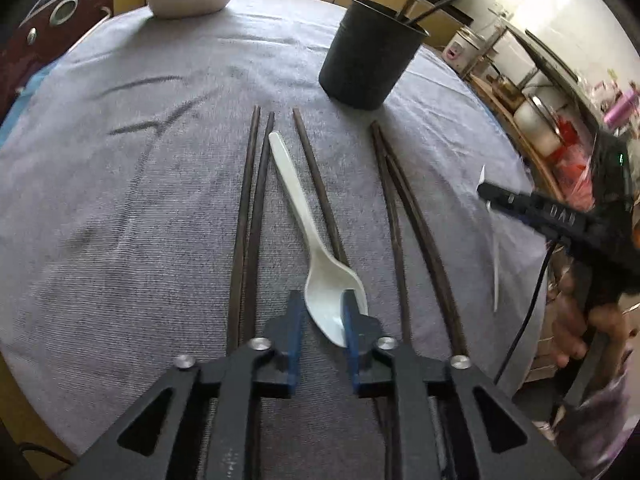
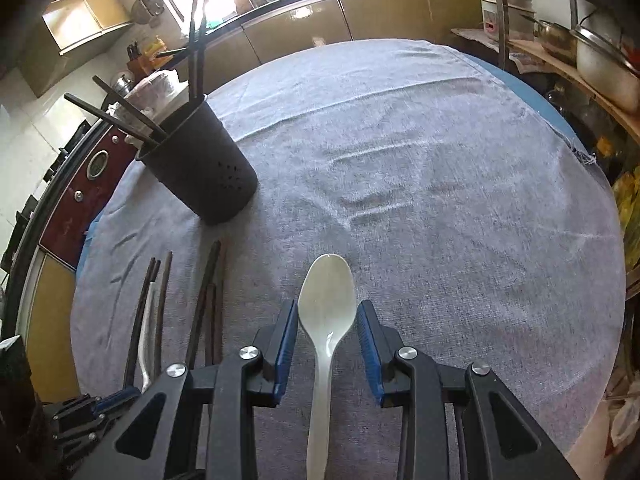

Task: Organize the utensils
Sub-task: 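Grasp the second white spoon by its handle with the left tool, then lift both spoons and carry them over the black cup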

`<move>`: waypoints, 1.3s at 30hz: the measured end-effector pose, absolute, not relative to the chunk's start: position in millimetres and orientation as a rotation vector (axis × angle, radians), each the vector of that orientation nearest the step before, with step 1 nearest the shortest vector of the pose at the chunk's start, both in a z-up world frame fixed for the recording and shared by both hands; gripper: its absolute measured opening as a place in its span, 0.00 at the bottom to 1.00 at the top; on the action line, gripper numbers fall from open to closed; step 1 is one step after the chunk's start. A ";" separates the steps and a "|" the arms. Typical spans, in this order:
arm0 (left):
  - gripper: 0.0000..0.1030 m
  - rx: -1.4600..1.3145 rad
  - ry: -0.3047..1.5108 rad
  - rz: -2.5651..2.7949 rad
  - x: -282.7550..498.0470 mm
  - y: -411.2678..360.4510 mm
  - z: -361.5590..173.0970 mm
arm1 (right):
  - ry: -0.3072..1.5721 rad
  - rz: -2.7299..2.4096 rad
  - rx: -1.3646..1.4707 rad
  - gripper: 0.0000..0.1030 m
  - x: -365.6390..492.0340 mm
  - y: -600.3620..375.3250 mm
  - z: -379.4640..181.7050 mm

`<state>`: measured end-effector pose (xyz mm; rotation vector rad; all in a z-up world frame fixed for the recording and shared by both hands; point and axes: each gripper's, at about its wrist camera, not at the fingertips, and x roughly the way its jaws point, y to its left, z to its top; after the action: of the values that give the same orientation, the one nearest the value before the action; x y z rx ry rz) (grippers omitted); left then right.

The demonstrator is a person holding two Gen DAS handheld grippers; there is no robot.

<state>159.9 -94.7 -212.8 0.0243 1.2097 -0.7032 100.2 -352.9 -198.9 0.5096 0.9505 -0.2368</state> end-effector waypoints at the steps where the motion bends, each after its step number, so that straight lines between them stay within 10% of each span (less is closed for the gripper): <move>1: 0.40 0.011 1.217 -0.706 160.6 -96.2 -211.6 | 0.954 -0.236 0.508 0.32 100.1 -352.3 -199.9; 3: 0.63 0.028 1.201 -0.687 159.5 -100.9 -208.3 | 0.960 -0.227 0.510 0.32 99.9 -351.7 -201.3; 11: 0.63 0.064 1.170 -0.675 166.6 -114.4 -209.5 | 0.940 -0.218 0.596 0.55 99.1 -368.6 -195.2; 15: 0.30 0.092 1.161 -0.676 164.2 -117.5 -210.5 | 1.002 -0.250 0.501 0.55 113.3 -356.7 -198.9; 17: 0.14 0.097 1.164 -0.671 165.2 -116.1 -212.2 | 1.044 -0.272 0.463 0.45 118.8 -350.5 -206.8; 21: 0.12 0.041 1.187 -0.682 168.1 -105.0 -214.3 | 1.043 -0.303 0.360 0.10 119.6 -341.1 -207.5; 39: 0.11 0.008 1.014 -0.730 139.5 -79.1 -139.8 | 0.723 -0.032 0.626 0.09 78.5 -356.3 -150.8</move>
<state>139.5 -79.1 -139.8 0.0085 1.0144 -0.7303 78.5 -356.3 -150.8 0.6262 0.7233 -0.0316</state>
